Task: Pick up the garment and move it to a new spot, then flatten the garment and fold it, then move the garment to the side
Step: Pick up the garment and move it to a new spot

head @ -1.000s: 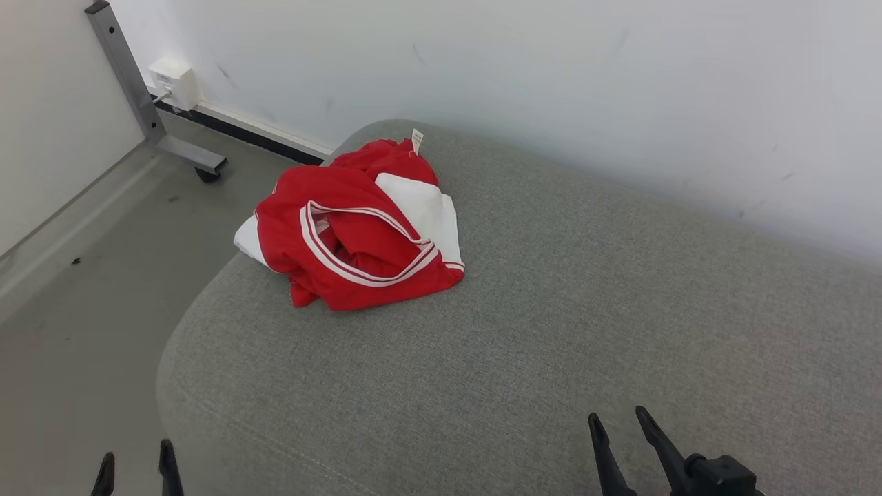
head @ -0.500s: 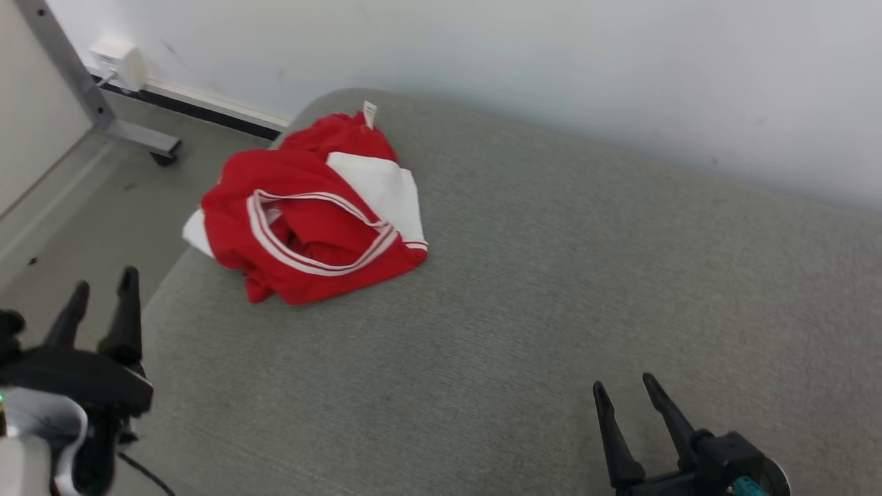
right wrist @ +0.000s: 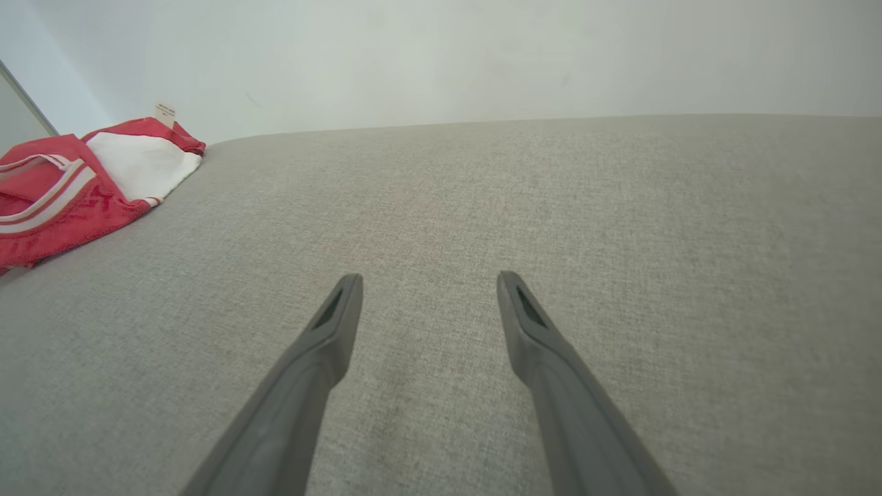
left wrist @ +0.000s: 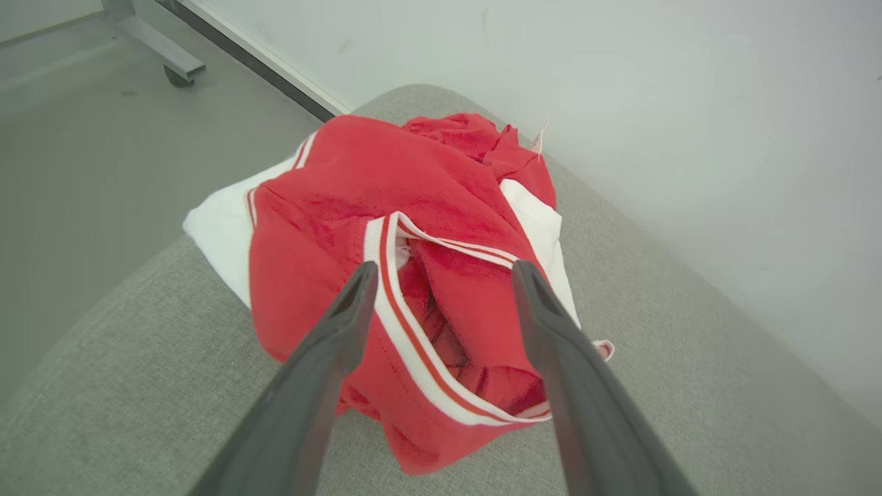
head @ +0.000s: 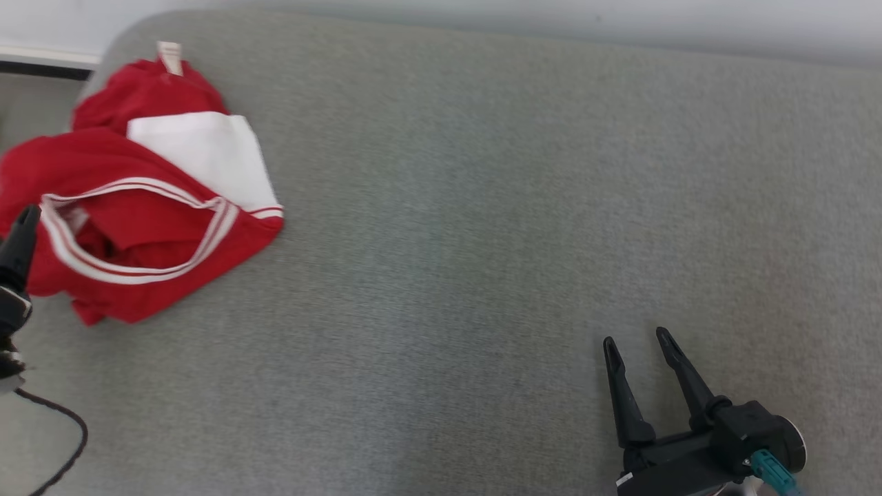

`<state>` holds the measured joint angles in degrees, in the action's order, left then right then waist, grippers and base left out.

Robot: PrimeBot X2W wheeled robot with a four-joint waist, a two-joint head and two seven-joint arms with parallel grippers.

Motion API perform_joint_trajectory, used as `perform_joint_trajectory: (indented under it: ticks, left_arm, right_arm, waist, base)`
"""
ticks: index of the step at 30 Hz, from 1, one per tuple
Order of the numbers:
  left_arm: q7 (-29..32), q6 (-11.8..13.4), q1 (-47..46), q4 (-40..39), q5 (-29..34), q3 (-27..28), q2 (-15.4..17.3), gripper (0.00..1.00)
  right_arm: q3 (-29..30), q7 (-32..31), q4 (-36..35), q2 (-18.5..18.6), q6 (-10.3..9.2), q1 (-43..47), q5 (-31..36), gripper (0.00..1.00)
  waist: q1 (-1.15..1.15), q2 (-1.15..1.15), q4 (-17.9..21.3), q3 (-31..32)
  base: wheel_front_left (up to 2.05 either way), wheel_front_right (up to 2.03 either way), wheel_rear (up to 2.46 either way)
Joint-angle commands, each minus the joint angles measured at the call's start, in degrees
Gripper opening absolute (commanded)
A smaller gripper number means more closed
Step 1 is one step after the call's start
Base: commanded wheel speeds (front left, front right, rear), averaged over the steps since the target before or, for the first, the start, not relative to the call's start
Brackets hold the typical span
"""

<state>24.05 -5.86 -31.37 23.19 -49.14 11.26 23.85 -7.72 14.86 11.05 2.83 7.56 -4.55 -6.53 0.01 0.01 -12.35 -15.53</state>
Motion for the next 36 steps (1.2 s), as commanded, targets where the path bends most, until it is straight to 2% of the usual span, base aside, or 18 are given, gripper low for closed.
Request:
perform_joint_trajectory:
  ticks: [1,9,20,21,22,23,36]
  left_arm:
    - [2.97,0.82,-1.66,-0.03,-1.39,0.31,1.08,1.0]
    - [12.25,4.49,-2.92,-2.15,-3.1,0.69,5.31,1.0]
    - [13.8,8.82,0.3,-1.8,0.43,0.16,8.55,1.0]
    - [13.68,8.7,0.49,-1.7,0.81,0.05,8.76,0.92]
    - [13.5,8.67,0.54,-1.64,0.89,0.0,8.78,0.28]
    - [13.29,8.46,0.45,-1.67,1.01,-0.06,8.91,0.0]
    - [14.35,5.68,1.43,-3.63,1.18,-1.02,11.53,0.0]
  right_arm:
    - [0.06,0.04,-0.56,0.08,-0.14,-0.5,-0.55,1.0]
    - [-1.89,0.29,-0.23,0.08,-0.14,-1.31,-3.0,1.0]
    - [-2.26,0.25,-0.68,0.12,-0.14,-1.86,-3.99,1.0]
    - [-2.25,0.25,-0.75,0.11,-0.14,-1.81,-4.09,1.0]
    - [-2.24,0.26,-0.83,0.11,-0.14,-1.73,-4.13,1.0]
    - [-2.22,0.26,-0.9,0.11,-0.14,-1.63,-4.11,1.0]
    - [-3.0,0.31,0.25,0.08,-0.14,-1.25,-6.15,1.0]
  waist:
    - [-0.01,-0.01,8.26,-8.55]
    - [-0.01,-0.01,9.92,-9.67]
    - [-0.01,-0.01,12.2,-10.49]
    - [-0.01,-0.01,12.38,-10.49]
    - [-0.01,-0.01,12.5,-10.47]
    - [-0.01,-0.01,12.6,-10.4]
    - [-0.01,-0.01,12.0,-4.68]
  base:
    - [0.0,0.0,0.0]
    - [0.0,0.0,0.0]
    - [0.0,0.0,0.0]
    - [0.0,0.0,0.0]
    - [0.0,0.0,0.0]
    - [0.0,0.0,0.0]
    - [0.0,0.0,0.0]
